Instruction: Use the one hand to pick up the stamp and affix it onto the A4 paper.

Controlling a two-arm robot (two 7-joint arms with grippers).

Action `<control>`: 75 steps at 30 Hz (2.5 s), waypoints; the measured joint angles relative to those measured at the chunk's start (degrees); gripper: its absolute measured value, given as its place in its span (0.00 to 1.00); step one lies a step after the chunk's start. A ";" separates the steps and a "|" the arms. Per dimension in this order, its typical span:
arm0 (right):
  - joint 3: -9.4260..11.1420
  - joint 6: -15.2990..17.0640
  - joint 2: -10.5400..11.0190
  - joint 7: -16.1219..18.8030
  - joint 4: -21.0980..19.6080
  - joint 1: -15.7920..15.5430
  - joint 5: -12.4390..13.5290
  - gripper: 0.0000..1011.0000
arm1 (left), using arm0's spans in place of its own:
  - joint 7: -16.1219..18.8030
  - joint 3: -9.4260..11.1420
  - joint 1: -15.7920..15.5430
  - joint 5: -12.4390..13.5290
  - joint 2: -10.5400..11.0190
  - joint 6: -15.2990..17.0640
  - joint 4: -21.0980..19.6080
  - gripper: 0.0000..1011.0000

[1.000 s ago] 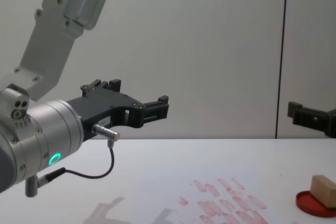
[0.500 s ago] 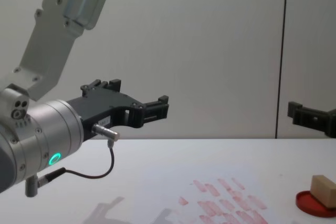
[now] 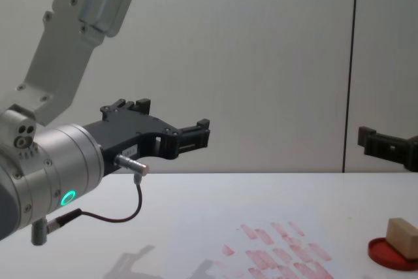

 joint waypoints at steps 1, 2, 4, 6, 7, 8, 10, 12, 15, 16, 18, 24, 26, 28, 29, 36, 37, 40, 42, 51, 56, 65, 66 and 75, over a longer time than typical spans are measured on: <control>0.00 0.00 0.00 0.00 0.00 0.00 0.00 0.99 | 0.00 0.00 0.00 0.00 0.00 0.00 0.00 0.98; 0.00 0.00 0.00 0.00 0.00 0.00 0.00 0.99 | 0.00 0.00 0.00 0.00 0.00 0.00 0.00 0.98; 0.00 0.00 0.00 0.00 0.00 0.00 0.00 0.99 | 0.00 0.00 0.00 0.00 0.00 0.00 0.00 0.98; 0.00 0.00 0.00 0.00 0.00 0.00 0.00 0.99 | 0.00 0.00 0.00 0.00 0.00 0.00 0.00 0.98; 0.00 0.00 0.00 0.00 0.00 0.00 0.00 0.99 | 0.00 0.00 0.00 0.00 0.00 0.00 0.00 0.98; 0.00 0.00 0.00 0.00 0.00 0.00 0.00 0.99 | 0.00 0.00 0.00 0.00 0.00 0.00 0.00 0.98; 0.00 0.00 0.00 0.00 0.01 0.01 0.00 0.99 | 0.00 0.00 0.00 0.00 0.00 0.00 0.00 0.98; 0.01 0.00 -0.01 0.00 0.05 0.05 0.00 0.99 | 0.00 0.00 0.00 0.00 0.00 0.00 0.00 0.98; 0.10 0.22 -0.08 -0.08 0.23 0.28 0.00 0.99 | 0.00 0.00 0.00 0.00 0.00 0.00 0.00 0.98; 0.15 0.46 -0.13 -0.21 0.36 0.44 0.00 0.99 | 0.00 0.00 0.00 0.00 0.00 0.00 0.00 0.98; 0.24 1.00 -0.25 -0.49 0.60 0.75 0.00 0.99 | 0.00 0.00 0.00 0.00 0.00 0.00 0.00 0.98; 0.70 4.17 -0.87 -1.94 1.94 2.39 0.11 0.99 | 0.00 0.00 0.00 0.00 0.00 0.00 0.00 0.98; 0.90 5.55 -1.19 -2.42 2.66 3.22 0.31 0.99 | 0.00 0.00 0.00 0.00 0.00 0.00 0.00 0.98; 1.01 6.73 -1.38 -2.77 3.13 3.72 0.52 0.99 | 0.00 0.00 0.00 0.00 0.00 0.00 0.00 0.98; 1.13 7.72 -1.61 -3.09 3.69 4.30 0.71 0.99 | 0.00 0.00 0.00 0.00 0.00 0.00 0.00 0.98; 1.48 12.34 -2.64 -4.31 5.91 6.44 1.86 0.99 | 0.00 0.00 0.00 0.00 0.00 0.00 0.00 0.98; 1.50 13.42 -2.87 -4.57 6.33 6.81 2.18 0.99 | 0.00 0.00 0.00 0.00 0.00 0.00 0.00 0.98; 1.50 14.61 -3.25 -4.88 6.83 7.32 2.56 0.99 | 0.00 0.00 0.00 0.00 0.00 0.00 0.00 0.98; 1.51 15.89 -3.55 -5.22 7.12 7.65 2.96 0.99 | 0.00 0.00 0.00 0.00 0.00 0.00 0.00 0.98; 1.44 19.97 -4.61 -6.61 7.73 8.44 4.16 0.99 | 0.00 0.00 0.00 0.00 0.00 0.00 0.00 0.98; 1.35 21.48 -5.01 -7.11 8.19 8.59 4.56 0.99 | 0.00 0.00 0.00 0.00 0.00 0.00 0.00 0.98; 1.08 23.24 -5.61 -7.75 8.54 8.45 4.80 0.97 | 0.00 0.00 0.00 0.00 0.00 0.00 0.00 0.98; 1.06 23.39 -5.65 -7.81 8.55 8.41 4.81 0.96 | 0.00 0.00 0.00 0.00 0.00 0.00 0.00 0.98; 0.81 24.65 -6.11 -8.97 8.54 7.81 4.63 0.73 | 0.00 0.00 0.00 0.00 0.00 0.00 0.00 0.98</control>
